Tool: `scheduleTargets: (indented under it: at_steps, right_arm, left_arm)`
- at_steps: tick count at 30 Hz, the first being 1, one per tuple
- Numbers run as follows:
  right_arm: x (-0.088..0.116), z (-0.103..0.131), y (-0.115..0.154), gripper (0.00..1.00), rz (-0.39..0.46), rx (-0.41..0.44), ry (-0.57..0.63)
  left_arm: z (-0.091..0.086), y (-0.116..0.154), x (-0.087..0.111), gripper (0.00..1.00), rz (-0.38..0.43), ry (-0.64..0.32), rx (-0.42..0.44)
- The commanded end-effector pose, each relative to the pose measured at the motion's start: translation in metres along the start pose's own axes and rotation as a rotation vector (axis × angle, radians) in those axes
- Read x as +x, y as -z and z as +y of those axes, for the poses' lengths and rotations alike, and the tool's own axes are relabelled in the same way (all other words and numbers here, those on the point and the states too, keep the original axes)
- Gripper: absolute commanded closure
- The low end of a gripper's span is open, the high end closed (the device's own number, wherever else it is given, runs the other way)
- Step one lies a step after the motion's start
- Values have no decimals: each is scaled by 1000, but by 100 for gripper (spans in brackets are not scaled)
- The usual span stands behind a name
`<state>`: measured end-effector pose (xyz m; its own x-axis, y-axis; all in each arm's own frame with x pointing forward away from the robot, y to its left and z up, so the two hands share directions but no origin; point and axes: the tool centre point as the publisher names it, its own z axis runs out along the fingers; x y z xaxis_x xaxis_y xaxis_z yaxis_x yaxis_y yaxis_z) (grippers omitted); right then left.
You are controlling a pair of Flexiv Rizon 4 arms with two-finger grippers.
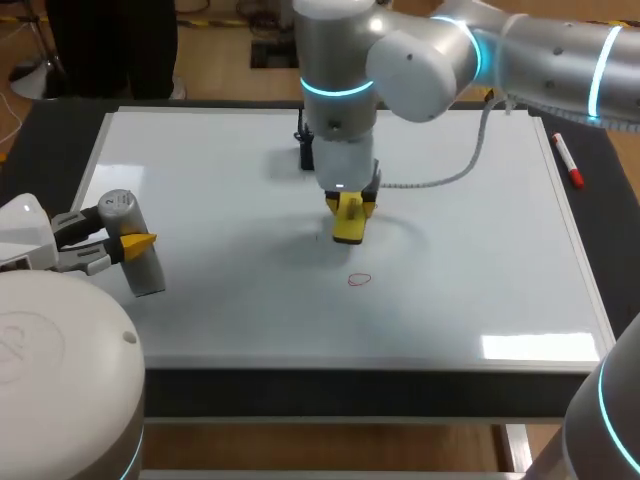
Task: Pick up the inspection probe, press it on each red-marked spot on the whiteboard one by one, put down the probe, pick up the eraser, and wipe off all the red marks.
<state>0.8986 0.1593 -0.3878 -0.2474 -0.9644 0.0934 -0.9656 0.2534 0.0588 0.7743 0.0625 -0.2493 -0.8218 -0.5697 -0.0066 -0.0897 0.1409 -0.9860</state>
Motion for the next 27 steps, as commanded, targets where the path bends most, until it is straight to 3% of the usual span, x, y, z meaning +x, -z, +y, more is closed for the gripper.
scheduleTargets:
  at_steps: [1, 17, 27]
  right_arm:
    - [32, -8, 7, 100, -32, 7, -42]
    - [149, -39, 6, 100, -71, -2, -393]
    - [218, -39, -3, 100, -117, -19, -598]
  left_arm:
    - [-1, 0, 0, 100, -2, -1, 1]
    - [-1, 0, 0, 100, -2, -1, 1]
    - [-1, 0, 0, 100, -2, -1, 1]
